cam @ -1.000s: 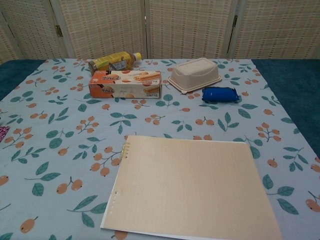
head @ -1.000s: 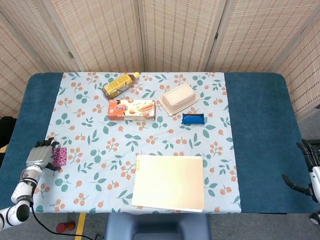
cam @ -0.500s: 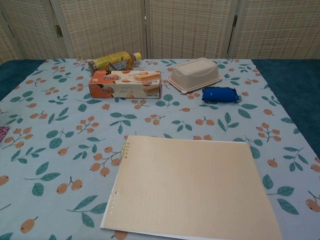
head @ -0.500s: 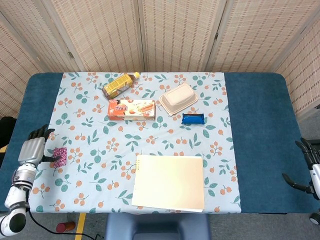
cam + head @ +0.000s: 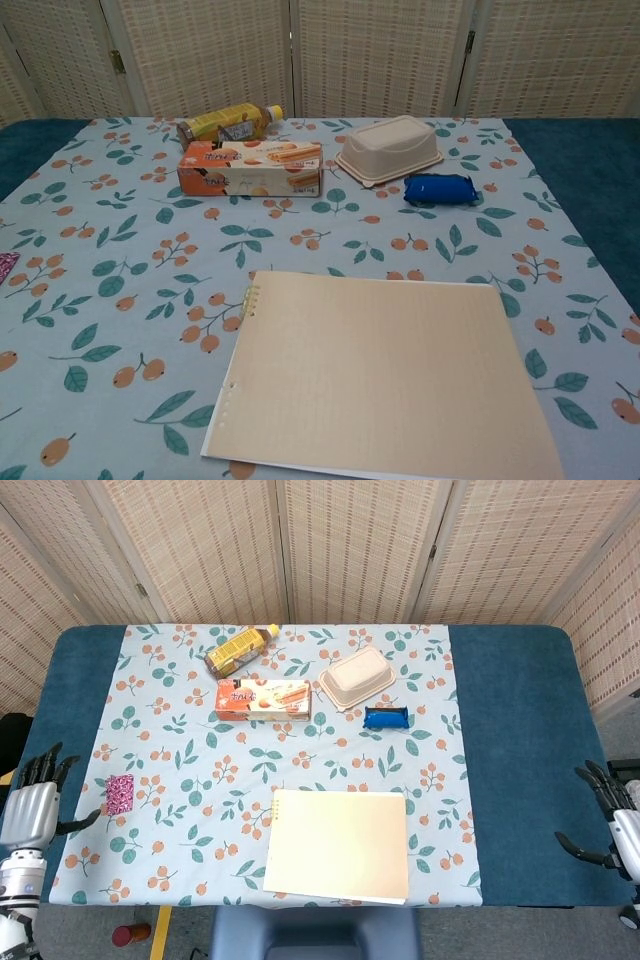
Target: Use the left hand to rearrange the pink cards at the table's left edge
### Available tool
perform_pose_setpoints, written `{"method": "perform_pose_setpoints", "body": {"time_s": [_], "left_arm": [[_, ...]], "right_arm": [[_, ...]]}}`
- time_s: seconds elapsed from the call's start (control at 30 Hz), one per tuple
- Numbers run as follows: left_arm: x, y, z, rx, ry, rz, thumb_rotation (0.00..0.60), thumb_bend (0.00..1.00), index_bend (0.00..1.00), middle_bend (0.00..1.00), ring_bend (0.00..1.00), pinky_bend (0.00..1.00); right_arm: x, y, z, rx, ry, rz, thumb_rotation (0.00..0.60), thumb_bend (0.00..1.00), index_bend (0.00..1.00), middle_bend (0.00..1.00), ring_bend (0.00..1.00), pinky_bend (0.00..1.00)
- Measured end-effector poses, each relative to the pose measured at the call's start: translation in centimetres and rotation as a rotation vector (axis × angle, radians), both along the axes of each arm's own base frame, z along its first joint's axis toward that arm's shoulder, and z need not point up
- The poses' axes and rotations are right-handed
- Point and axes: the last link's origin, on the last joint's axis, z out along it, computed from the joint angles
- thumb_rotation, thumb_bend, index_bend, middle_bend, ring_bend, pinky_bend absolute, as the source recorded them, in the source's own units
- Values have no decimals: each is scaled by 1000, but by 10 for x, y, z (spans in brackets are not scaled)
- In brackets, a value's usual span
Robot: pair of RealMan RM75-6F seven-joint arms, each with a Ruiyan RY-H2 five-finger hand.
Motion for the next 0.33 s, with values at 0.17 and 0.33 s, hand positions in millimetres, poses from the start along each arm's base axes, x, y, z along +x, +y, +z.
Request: {"method": "perform_pose_setpoints", "body": {"time_s": [0.17, 0.33], "left_arm": [[4, -23, 1, 35, -14, -79, 600, 220, 213, 0, 0, 0], [8, -38, -3, -12, -3, -110, 600, 220, 210, 0, 0, 0]], "right_arm": [[4, 4, -2, -8, 1, 16, 600, 284, 83, 14, 0, 0], [7, 5, -5, -22, 43, 35, 600, 284, 95, 22, 0, 0]]}}
